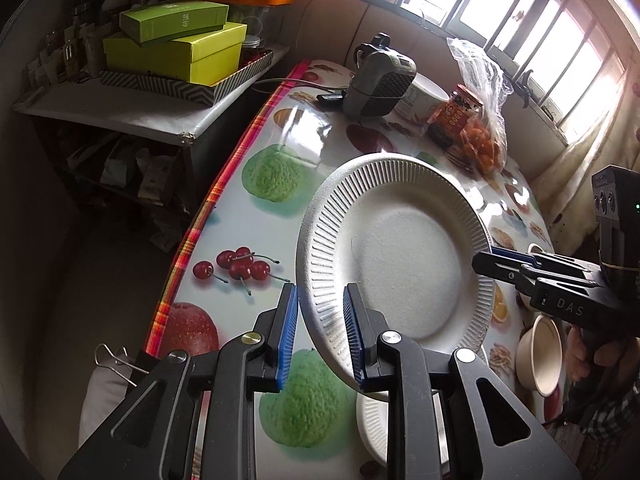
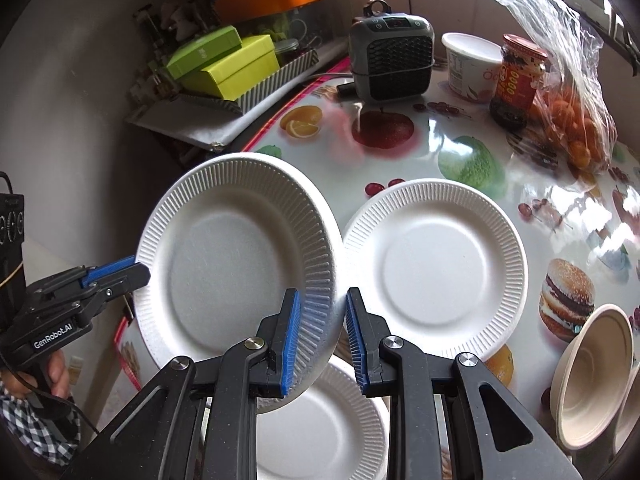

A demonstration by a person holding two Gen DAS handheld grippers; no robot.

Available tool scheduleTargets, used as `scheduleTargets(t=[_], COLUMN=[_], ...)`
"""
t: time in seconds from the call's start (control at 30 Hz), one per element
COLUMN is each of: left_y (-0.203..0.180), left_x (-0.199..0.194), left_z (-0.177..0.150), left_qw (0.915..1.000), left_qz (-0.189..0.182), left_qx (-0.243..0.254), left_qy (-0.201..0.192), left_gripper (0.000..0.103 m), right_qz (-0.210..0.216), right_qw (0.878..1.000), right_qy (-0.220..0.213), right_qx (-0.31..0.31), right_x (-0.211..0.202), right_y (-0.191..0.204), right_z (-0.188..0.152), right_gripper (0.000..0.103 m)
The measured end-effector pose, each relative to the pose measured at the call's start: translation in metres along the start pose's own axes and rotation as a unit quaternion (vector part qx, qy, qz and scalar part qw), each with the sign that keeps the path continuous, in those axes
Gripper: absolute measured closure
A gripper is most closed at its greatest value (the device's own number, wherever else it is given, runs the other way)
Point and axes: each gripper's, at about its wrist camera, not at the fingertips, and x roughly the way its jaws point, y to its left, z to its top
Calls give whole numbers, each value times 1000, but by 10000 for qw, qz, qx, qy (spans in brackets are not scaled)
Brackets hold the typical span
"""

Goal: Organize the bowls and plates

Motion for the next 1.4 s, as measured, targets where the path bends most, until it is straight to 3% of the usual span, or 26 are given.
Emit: scheduleTargets(t=[0.67, 1.4], left_y=[-34, -47], left_x=[18, 33], left_z=[-51, -84], left_qw=[9983, 9952], left_qz=[-331, -325], left_qx=[228, 405], left_qy=[412, 834], left_gripper=[79, 79], right_qz=[-183, -222], right_qw=[9987, 9966], right_qy=[313, 598], right_qx=[360, 521], right_x=[-9, -6], right_y=[-27, -37], right_z=[-77, -117], right_gripper=[80, 80])
